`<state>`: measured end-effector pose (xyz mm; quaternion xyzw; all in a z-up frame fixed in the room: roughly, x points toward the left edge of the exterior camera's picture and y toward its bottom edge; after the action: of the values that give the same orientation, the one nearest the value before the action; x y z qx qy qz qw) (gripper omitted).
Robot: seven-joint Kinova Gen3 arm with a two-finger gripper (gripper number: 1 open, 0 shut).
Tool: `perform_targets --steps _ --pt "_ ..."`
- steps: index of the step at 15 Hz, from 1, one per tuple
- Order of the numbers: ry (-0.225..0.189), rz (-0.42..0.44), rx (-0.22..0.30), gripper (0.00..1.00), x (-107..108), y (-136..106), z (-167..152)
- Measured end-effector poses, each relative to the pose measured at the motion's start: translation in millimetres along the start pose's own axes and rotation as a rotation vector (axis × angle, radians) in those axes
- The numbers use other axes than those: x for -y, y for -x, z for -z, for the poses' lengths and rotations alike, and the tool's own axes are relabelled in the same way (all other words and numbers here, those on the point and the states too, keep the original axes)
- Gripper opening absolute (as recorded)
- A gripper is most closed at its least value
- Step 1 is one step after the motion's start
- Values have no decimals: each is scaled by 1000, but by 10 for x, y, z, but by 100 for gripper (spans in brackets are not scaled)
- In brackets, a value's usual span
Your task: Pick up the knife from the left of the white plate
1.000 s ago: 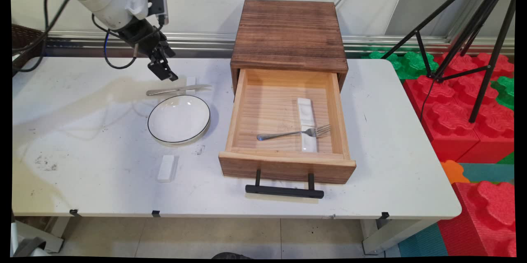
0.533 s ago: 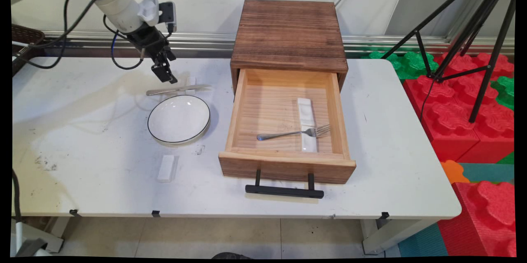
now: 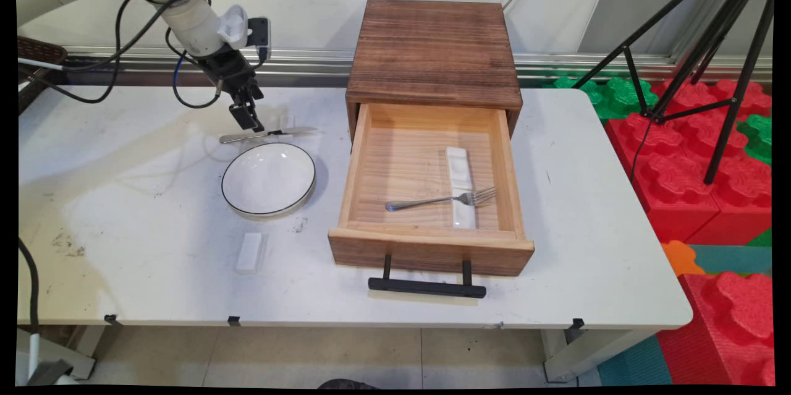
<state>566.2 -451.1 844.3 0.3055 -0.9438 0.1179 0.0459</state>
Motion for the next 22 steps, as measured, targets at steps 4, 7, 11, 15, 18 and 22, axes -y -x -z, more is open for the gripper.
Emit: perform_targets --steps 4,7,11,15,18,22 --pt "14 5 13 100 32 -16 -111" --pt "20 7 16 100 52 -35 -190" --pt "29 7 18 100 70 -51 -268" --pt "39 5 21 100 78 -54 -330" --pt "45 7 19 100 74 -47 -348" --pt "58 14 10 0 53 -42 -372"
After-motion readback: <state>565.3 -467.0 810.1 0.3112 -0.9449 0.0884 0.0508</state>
